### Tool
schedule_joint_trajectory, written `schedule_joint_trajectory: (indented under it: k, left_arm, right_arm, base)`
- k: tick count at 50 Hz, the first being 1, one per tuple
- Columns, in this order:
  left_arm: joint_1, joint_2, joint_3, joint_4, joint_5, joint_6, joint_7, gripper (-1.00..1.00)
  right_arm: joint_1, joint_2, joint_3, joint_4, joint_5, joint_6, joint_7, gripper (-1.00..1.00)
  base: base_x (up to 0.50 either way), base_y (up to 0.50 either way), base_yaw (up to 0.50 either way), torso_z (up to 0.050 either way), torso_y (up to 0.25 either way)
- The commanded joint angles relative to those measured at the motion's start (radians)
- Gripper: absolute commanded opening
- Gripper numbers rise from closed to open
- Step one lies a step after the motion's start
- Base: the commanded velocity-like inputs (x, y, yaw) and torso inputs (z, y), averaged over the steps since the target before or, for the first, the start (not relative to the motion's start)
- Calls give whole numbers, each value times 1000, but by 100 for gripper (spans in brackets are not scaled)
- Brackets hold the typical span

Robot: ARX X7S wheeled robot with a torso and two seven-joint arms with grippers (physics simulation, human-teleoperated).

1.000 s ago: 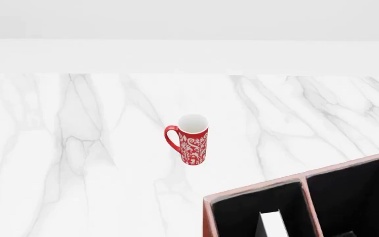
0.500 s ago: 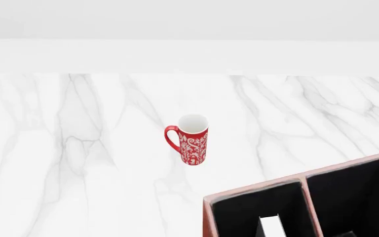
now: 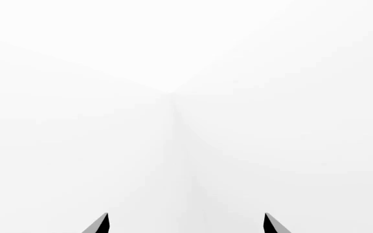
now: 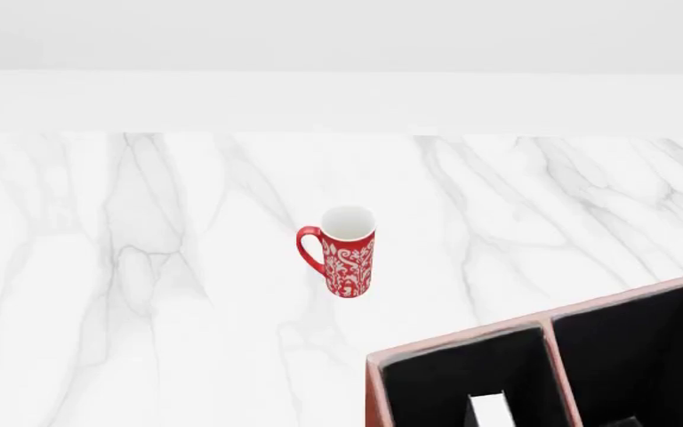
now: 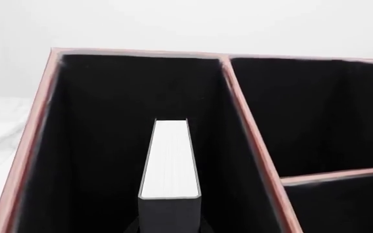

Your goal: Pick up the book and place it in the left compartment of the caddy.

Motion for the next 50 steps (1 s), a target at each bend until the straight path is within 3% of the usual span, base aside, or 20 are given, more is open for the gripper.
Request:
schedule_joint_trajectory:
  k: [1, 8, 9, 50]
  left_arm:
    - [-1, 0, 3, 0, 3, -2, 0, 100]
    - [-2, 0, 1, 0, 2, -2, 1, 100]
    - [-1, 0, -1, 0, 1, -1, 1, 100]
    - [-6, 0, 5, 0, 4, -6, 2, 100]
  right_arm:
    - [12, -4, 19, -13, -32, 0, -6, -100]
    - [13, -6, 23, -11, -30, 7, -4, -100]
    - [13, -6, 23, -12, -28, 9, -4, 100]
    - [2, -1, 38, -32, -31, 17, -3, 100]
  base:
    - [0, 0, 0, 0, 0]
    - [0, 0, 2, 0, 0]
    - [11, 0, 0, 0, 0]
    - [0, 0, 0, 0, 0]
